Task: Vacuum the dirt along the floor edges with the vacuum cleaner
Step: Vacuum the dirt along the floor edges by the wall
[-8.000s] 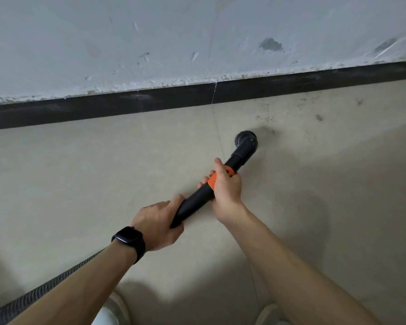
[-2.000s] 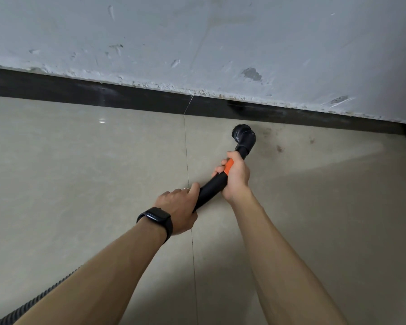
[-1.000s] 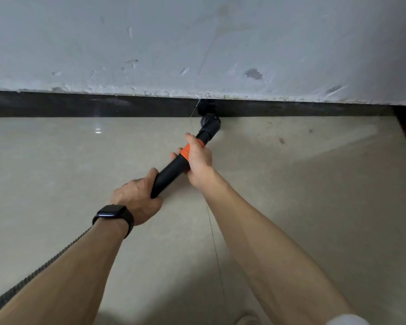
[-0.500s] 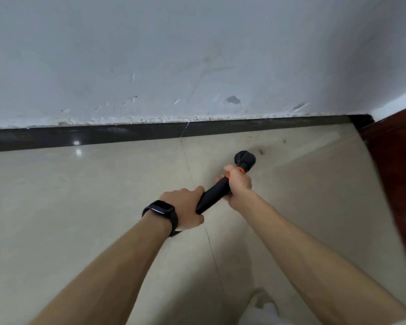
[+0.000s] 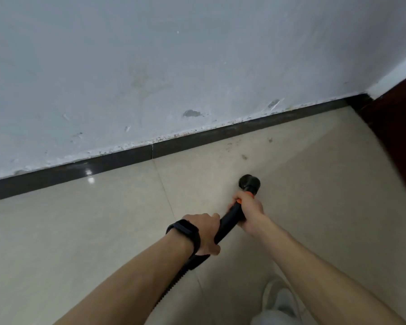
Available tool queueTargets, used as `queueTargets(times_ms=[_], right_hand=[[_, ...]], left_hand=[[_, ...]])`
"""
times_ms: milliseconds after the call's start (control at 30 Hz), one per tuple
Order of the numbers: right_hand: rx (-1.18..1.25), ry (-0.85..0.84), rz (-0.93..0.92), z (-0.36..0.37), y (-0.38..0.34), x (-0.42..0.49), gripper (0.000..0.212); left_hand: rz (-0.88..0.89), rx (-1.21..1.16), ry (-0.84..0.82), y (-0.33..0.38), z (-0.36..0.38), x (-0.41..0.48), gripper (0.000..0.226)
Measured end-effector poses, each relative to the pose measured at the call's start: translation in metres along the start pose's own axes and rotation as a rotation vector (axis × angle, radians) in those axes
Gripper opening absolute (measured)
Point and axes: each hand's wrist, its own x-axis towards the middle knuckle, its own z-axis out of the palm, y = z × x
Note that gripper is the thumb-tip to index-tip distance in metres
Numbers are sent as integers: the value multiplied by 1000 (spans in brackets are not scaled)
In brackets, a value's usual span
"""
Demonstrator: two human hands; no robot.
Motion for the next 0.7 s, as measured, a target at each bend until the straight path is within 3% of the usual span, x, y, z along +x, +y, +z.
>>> queueTargets(times_ms=[433, 700], right_hand=[[-14, -271, -10, 53, -8, 23, 20], [6, -383, 10, 88, -26, 22, 13]], left_hand=[[-288, 46, 10, -15, -18, -4, 49], [-436, -19, 85, -24, -21, -5, 45]])
